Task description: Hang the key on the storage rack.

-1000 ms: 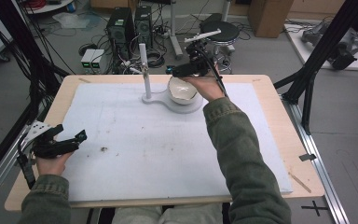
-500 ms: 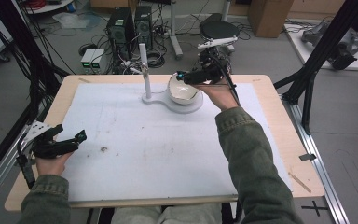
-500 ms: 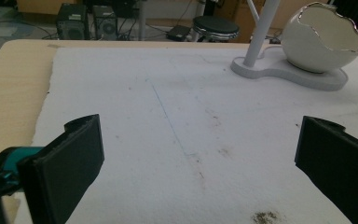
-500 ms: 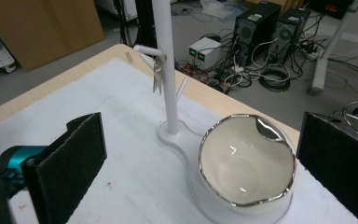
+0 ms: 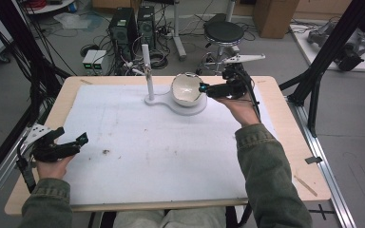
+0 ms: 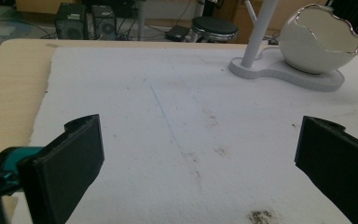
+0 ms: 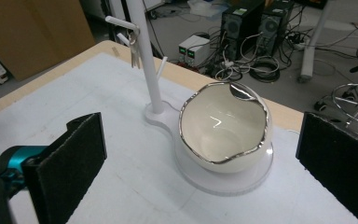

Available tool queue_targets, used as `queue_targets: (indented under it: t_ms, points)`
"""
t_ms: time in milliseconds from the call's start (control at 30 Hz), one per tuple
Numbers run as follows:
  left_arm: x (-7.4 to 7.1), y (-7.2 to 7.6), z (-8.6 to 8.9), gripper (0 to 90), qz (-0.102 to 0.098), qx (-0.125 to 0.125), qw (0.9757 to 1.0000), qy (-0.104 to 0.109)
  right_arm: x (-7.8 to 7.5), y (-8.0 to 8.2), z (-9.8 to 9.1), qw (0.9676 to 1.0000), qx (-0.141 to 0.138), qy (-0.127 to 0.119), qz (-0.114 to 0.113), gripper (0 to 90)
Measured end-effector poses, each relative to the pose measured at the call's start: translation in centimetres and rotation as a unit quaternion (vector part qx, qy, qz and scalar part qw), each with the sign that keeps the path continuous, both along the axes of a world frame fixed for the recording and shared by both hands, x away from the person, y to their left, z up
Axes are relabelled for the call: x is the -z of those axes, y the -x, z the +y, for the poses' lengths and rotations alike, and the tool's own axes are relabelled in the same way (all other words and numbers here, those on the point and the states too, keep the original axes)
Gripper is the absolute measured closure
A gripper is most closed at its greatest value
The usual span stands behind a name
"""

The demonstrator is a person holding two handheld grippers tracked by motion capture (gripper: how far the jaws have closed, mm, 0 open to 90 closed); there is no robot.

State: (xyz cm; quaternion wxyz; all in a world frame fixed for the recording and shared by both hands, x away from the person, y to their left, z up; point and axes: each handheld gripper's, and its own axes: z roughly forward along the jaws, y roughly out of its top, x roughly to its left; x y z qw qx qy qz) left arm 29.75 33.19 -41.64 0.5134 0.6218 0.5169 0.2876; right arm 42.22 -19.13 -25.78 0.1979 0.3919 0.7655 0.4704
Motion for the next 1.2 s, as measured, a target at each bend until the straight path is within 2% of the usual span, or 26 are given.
queue_targets:
  t_ms: [333,667,1033,1167,1200]
  points:
    - [0.0,0.1,0.0,1.7,0.0,0.001,1.0,0.001,1.5,1.4,-1.9,0.9998,0.017,-0.009,-0.008,0.6]
    - [0.0,0.1,-0.1,1.7,0.001,0.002,1.0,0.002,5.0,2.9,-3.5,0.9995,0.029,-0.009,0.007,0.6]
    - [0.0,0.1,-0.1,1.7,0.001,0.003,1.0,0.004,6.7,4.2,-4.5,0.9993,0.035,-0.015,0.006,0.6]
    - [0.0,0.2,-0.1,1.7,0.001,0.004,1.0,0.004,7.7,4.5,-5.0,0.999,0.041,-0.019,0.005,0.6]
    - [0.0,0.2,-0.1,1.7,0.001,0.004,1.0,0.004,8.4,4.7,-5.2,0.9987,0.045,-0.022,0.004,0.6]
